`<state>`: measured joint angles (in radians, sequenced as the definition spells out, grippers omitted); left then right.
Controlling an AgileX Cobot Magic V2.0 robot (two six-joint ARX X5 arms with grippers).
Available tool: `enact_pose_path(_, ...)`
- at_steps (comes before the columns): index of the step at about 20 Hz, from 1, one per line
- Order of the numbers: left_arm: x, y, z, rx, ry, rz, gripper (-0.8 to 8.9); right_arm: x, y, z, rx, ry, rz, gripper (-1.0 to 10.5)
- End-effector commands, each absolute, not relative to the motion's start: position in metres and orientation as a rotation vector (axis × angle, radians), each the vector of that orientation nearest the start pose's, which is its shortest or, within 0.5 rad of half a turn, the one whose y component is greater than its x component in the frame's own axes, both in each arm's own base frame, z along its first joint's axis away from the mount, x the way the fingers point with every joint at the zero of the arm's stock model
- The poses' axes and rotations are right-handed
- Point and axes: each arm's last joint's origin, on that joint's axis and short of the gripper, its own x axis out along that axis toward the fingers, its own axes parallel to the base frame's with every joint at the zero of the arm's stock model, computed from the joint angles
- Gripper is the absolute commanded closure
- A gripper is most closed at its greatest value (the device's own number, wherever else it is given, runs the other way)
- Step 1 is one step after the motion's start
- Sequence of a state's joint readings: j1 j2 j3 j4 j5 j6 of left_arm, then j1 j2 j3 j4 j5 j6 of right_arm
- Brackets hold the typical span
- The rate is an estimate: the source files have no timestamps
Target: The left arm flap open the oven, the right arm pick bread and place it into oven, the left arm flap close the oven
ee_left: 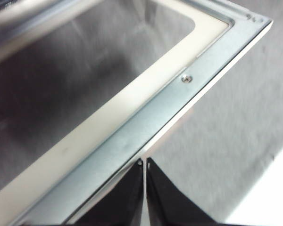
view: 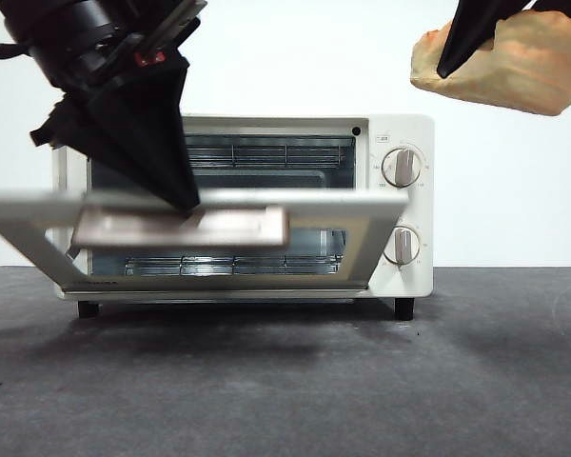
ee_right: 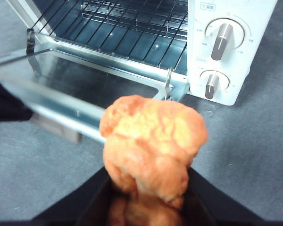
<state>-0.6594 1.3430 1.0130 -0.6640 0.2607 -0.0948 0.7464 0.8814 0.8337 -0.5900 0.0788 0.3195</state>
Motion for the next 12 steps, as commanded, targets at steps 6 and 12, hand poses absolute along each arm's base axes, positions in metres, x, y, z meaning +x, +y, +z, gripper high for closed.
enact_pose_path(6, 0.203, -0.172, 0.255, 0.137, 1.071, -0.792, 7.97, 0.132, 0.122, 0.304, 0.040, 0.665, 0.561, 7.9)
enact_pose_path(12, 0.205, -0.158, 0.270, 0.112, 0.980, -0.697, 7.97, 0.138, 0.129, 0.300, 0.051, 0.691, 0.611, 7.9)
